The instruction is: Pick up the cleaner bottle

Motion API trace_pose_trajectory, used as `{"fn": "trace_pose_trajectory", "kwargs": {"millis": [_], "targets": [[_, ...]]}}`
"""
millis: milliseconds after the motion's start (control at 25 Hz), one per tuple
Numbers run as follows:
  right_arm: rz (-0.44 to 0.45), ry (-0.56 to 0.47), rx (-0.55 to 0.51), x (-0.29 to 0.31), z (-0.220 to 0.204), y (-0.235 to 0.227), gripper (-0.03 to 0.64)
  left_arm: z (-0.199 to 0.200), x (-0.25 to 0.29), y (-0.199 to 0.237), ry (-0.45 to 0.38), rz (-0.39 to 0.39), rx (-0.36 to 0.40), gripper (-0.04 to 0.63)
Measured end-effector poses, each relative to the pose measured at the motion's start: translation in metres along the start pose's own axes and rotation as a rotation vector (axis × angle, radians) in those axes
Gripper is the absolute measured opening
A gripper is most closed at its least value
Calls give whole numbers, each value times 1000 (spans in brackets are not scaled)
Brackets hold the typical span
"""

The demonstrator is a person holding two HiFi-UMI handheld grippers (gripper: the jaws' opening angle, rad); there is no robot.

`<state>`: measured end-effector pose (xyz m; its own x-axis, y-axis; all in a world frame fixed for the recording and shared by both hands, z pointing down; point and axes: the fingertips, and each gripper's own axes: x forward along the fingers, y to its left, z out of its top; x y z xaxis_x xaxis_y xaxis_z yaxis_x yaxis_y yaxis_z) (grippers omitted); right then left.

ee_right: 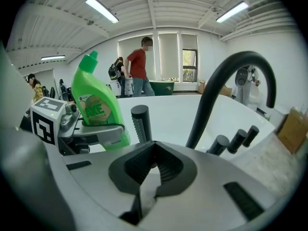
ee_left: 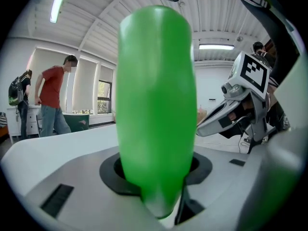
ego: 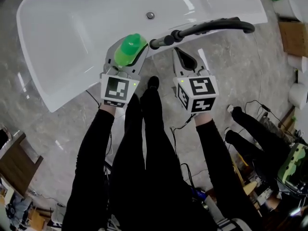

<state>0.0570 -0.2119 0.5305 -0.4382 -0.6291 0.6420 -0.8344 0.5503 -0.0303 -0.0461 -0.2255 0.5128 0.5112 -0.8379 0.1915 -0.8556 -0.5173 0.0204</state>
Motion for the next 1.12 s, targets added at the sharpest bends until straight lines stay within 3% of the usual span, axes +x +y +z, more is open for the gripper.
{"fn": "trace_pose_trajectory", "kwargs": {"millis": [440, 1120], "targets": [[-30, -74, -24, -36, 53, -13, 2, 71, -10, 5, -38, 8, -1, 192], [16, -228, -113, -51, 162, -17, 2, 149, -11, 32, -69, 36, 16, 190]]}}
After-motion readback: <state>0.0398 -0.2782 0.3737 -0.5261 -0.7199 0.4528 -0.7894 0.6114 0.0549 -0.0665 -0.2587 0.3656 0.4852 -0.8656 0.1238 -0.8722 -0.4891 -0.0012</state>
